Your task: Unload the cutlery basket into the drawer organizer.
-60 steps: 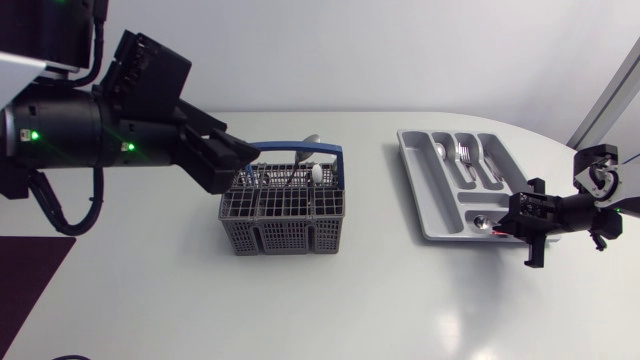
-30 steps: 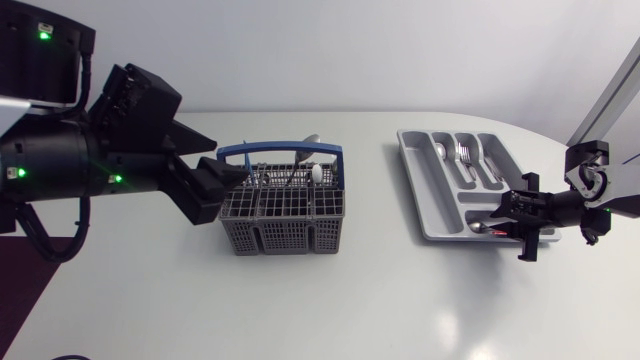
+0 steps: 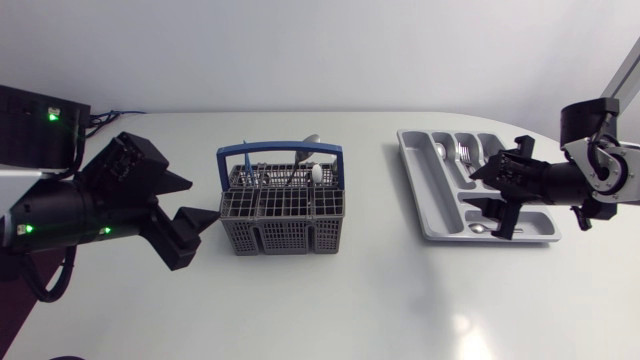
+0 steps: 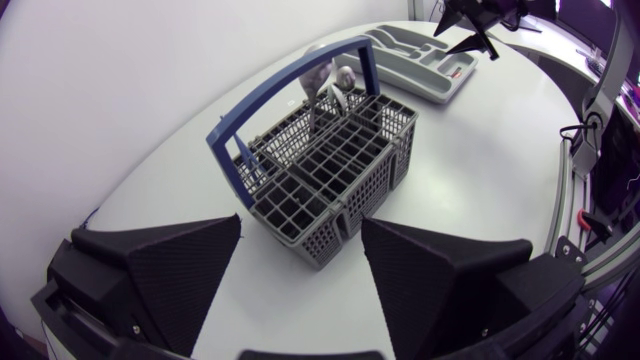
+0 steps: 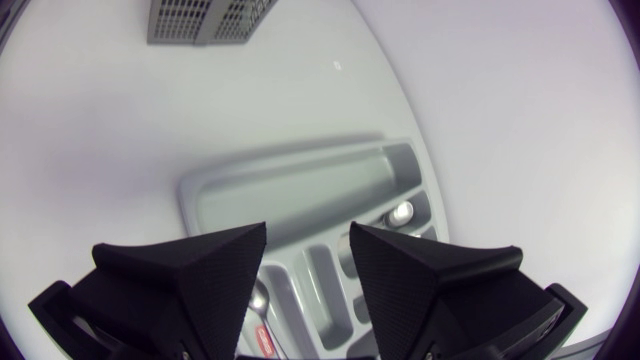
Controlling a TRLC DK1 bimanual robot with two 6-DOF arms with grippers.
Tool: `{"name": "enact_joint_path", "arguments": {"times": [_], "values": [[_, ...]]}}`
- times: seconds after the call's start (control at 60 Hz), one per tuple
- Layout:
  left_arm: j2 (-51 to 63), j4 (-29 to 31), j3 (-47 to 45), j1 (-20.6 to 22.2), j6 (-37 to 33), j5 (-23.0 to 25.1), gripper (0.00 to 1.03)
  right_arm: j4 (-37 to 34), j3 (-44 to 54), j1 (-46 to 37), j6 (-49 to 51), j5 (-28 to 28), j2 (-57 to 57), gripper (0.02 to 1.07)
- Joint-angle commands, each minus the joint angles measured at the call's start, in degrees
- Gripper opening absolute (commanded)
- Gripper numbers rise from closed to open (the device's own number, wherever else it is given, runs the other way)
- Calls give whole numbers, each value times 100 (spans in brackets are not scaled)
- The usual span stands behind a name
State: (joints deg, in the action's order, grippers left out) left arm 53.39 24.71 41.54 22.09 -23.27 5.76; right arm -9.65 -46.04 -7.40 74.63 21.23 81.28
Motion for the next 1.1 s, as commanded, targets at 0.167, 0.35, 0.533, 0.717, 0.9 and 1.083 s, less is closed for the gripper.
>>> {"name": "enact_joint_path", "arguments": {"times": [0.167, 0.35, 0.533, 0.717, 0.9, 1.083], "values": [[392, -476, -542, -618, -486, 321, 98, 200, -283, 1487, -2691, 21, 99, 66], [840, -880, -753, -688, -530, 382, 98, 315, -1047, 2076, -3710, 39, 899, 74], [1113, -1214, -911, -723, -583, 408, 98, -327, -2269, 2120, -4598, 478, 1866, 74], [1113, -1337, -937, -706, -679, 408, 98, -2094, -3930, 1953, -5670, 1498, 2815, 73], [1095, -1372, -911, -600, -653, 408, 98, -2691, -4642, 1970, -6259, 1849, 3237, 72], [1007, -1355, -911, -530, -653, 408, 98, -3043, -4985, 2137, -6435, 1902, 3492, 64]]}}
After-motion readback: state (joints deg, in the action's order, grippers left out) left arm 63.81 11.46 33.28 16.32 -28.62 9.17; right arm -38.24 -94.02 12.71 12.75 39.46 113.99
